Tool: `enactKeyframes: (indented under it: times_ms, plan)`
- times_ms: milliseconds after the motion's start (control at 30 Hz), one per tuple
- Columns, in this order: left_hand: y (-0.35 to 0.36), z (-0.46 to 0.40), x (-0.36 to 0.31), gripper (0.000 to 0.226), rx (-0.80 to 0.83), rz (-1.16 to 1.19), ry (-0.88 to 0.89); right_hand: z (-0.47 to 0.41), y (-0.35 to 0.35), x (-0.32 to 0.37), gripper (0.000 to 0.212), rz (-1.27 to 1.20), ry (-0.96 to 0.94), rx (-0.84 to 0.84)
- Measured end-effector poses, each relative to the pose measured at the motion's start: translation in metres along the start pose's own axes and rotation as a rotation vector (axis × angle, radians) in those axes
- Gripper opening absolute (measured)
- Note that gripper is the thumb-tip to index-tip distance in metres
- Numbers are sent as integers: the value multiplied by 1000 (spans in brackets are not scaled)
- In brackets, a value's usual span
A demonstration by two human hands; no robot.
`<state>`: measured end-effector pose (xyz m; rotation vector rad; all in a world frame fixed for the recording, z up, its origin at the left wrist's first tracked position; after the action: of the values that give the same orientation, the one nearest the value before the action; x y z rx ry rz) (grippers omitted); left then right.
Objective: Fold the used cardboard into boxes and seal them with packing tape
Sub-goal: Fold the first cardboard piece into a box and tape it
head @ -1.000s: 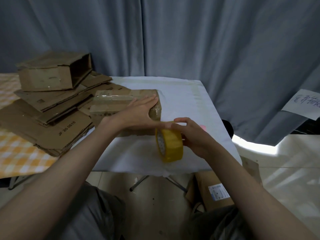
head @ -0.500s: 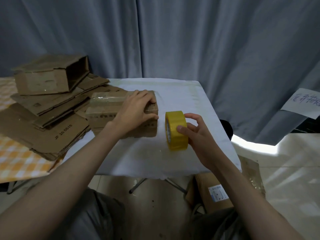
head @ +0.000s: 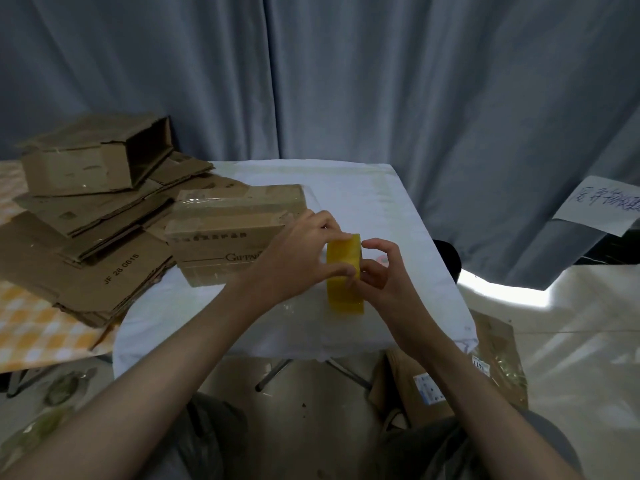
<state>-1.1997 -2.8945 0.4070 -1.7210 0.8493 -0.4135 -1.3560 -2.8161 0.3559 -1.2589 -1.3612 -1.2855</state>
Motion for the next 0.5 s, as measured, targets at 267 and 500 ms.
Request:
enactKeyframes:
  times_ms: [267,500]
  plan:
    - [-2,9,-18,38,-95,56,4,3,-1,-4,56,-23,32,0]
    - [-3,10,-32,36,-142,58,-26,4,-2,-8,59,-45,24,-12]
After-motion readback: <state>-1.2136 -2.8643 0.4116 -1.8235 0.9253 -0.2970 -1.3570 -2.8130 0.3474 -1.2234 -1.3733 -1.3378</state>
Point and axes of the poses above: each hand's wrist, its own z-axis away from the middle knuckle, its own y-axis out of the palm, x = y × z, the point moved 2 cm from there along -z, towards the middle knuckle, and after that the axes turned 9 degrees about -z, right-handed, at the moved point
